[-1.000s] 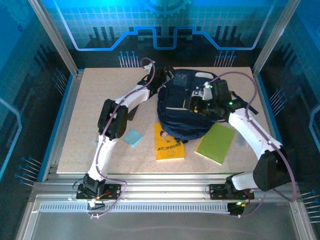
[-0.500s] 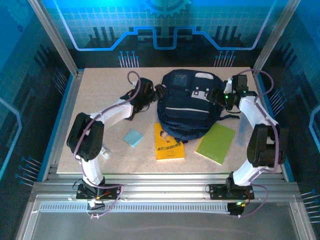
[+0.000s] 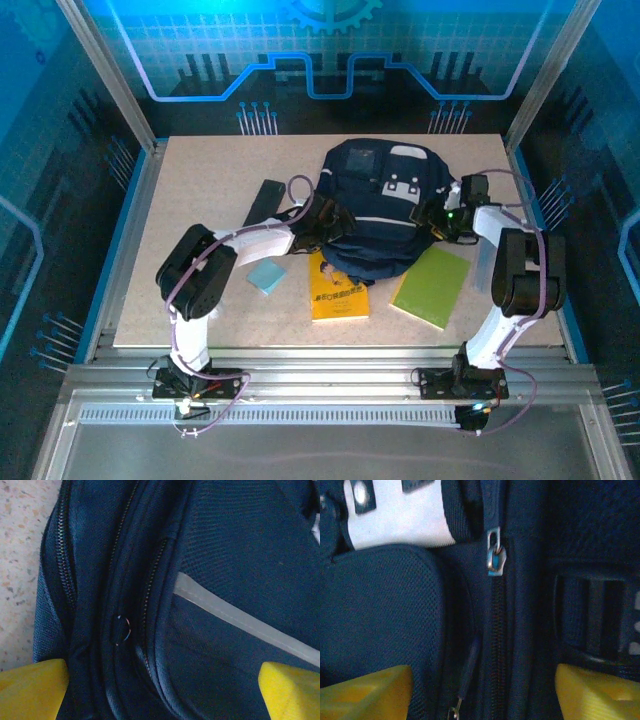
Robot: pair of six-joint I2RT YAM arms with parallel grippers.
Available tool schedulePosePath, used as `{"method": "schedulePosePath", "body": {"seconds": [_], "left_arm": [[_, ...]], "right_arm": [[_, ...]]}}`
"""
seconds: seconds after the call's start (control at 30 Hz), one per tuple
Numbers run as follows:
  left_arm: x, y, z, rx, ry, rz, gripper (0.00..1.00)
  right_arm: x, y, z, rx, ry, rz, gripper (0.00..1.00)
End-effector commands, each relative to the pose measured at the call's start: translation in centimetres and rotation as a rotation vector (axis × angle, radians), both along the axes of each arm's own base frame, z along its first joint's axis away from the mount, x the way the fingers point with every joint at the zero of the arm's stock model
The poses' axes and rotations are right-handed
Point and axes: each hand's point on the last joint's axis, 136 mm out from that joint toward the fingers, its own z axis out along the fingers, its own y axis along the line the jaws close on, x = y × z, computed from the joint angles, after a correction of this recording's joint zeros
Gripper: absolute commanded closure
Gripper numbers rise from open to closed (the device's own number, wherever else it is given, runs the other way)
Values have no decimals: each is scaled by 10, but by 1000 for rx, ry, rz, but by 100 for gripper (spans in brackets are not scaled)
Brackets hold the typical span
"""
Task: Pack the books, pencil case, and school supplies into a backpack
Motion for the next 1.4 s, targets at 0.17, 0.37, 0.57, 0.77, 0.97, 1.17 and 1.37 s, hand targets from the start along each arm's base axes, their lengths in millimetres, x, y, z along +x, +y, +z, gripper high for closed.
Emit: {"method": "schedulePosePath", "body": {"seconds": [0.17,0.37,0.57,0.77,0.97,1.17,1.37], "left_arm": [[109,17,19,-10,-153,55,1],[159,66,78,99,-285,76,1],[145,103,91,156,-261,65,1],[89,97,84,62,-209,26,1],[22,68,81,-51,-132,-109,1],[-39,48,69,-66,-97,-140,1],[-62,20,56,-124,-75,-160,1]], "right_arm": [[-31,110,48,204,-79,179,34],[-38,136,90,148,-133,276,29],[-43,77,97,7,-138,182,21],[-33,12,79,-5,-134,2,17],[-9,2,52,41,-142,-29,13],[13,6,19,140,-117,-55,14],[26,9,3,208,-98,-106,26]]}}
